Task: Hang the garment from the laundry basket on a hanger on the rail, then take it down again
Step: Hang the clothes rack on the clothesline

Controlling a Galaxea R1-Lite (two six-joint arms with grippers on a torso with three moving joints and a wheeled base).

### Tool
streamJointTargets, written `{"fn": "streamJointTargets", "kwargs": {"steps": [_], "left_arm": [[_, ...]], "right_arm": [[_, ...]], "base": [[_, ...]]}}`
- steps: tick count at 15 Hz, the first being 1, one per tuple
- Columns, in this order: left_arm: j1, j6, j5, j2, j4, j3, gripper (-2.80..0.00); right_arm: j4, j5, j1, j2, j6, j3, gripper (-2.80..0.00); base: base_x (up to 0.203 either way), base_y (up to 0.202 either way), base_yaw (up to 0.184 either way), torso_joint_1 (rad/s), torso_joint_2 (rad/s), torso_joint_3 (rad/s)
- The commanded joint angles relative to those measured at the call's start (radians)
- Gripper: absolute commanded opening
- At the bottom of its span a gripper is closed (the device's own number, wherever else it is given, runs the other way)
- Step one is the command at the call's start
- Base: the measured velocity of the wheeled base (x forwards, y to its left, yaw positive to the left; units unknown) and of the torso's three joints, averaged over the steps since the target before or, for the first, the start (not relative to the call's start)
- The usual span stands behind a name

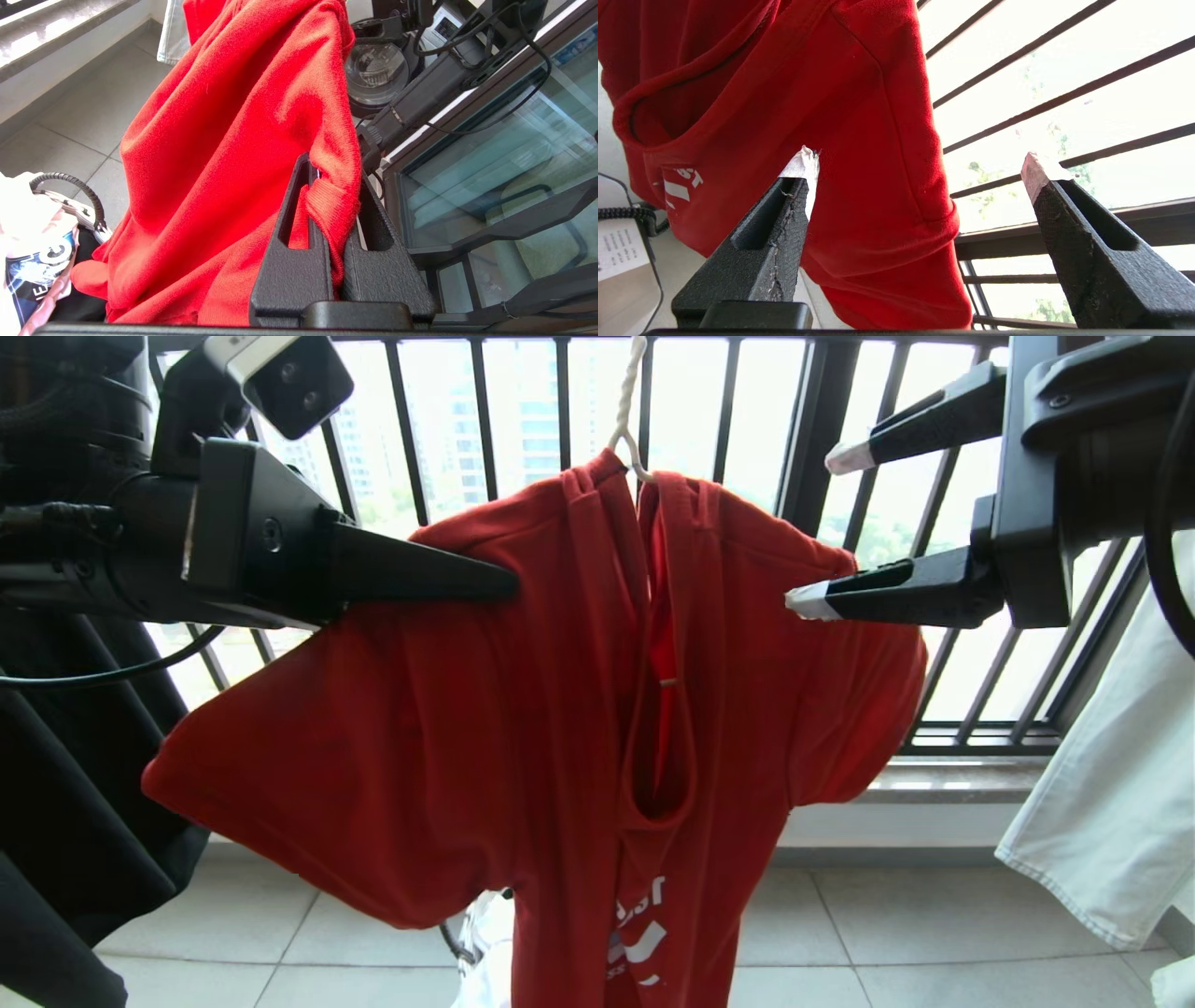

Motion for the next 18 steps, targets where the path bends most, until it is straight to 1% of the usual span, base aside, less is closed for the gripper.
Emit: {"fn": "streamJointTargets", "kwargs": {"steps": [1, 2, 4, 8, 10, 14, 15, 16, 17, 18], "left_arm": [[0.000, -0.002, -0.005, -0.033, 0.004, 0.001, -2.80], [0.000, -0.002, -0.005, -0.045, 0.007, 0.002, -2.80], [0.000, -0.002, -0.005, -0.069, 0.022, 0.002, -2.80], [0.000, -0.001, -0.005, -0.068, 0.024, 0.001, -2.80], [-0.002, -0.002, -0.005, -0.072, 0.026, 0.001, -2.80], [-0.001, 0.000, -0.005, -0.084, 0.029, 0.001, -2.80], [-0.002, 0.000, -0.005, -0.084, 0.029, 0.001, -2.80], [-0.002, 0.001, -0.004, -0.084, 0.029, 0.001, -2.80], [-0.002, 0.003, -0.005, -0.084, 0.029, 0.001, -2.80], [-0.002, 0.004, -0.005, -0.084, 0.029, 0.002, -2.80]], "right_arm": [[0.000, 0.011, -0.001, 0.066, 0.006, -0.017, 0.00], [0.000, 0.026, -0.001, 0.086, 0.026, -0.037, 0.00], [0.001, 0.085, -0.001, 0.111, 0.050, -0.072, 0.00], [0.001, 0.140, 0.000, 0.116, 0.057, -0.073, 0.00], [0.002, 0.196, 0.003, 0.120, 0.077, -0.075, 0.00], [0.045, 0.287, 0.005, 0.118, 0.081, -0.074, 0.00], [0.046, 0.298, 0.005, 0.117, 0.081, -0.073, 0.00], [0.047, 0.307, 0.006, 0.116, 0.083, -0.073, -2.80], [0.046, 0.310, 0.010, 0.116, 0.093, -0.073, -2.80], [0.041, 0.311, 0.024, 0.116, 0.122, -0.075, -2.80]], "base": [[0.000, 0.000, 0.000, 0.000, 0.00, 0.000], [0.000, 0.000, 0.000, 0.000, 0.00, 0.000], [0.000, 0.000, 0.000, 0.000, 0.00, 0.000], [0.000, 0.000, 0.000, 0.000, 0.00, 0.000], [0.000, 0.000, 0.000, 0.000, 0.00, 0.000], [0.000, 0.000, 0.000, 0.000, 0.00, 0.000], [0.000, 0.000, 0.000, 0.000, 0.00, 0.000], [0.000, 0.000, 0.000, 0.000, 0.00, 0.000], [0.000, 0.000, 0.000, 0.000, 0.00, 0.000], [0.000, 0.000, 0.000, 0.000, 0.00, 0.000]]}}
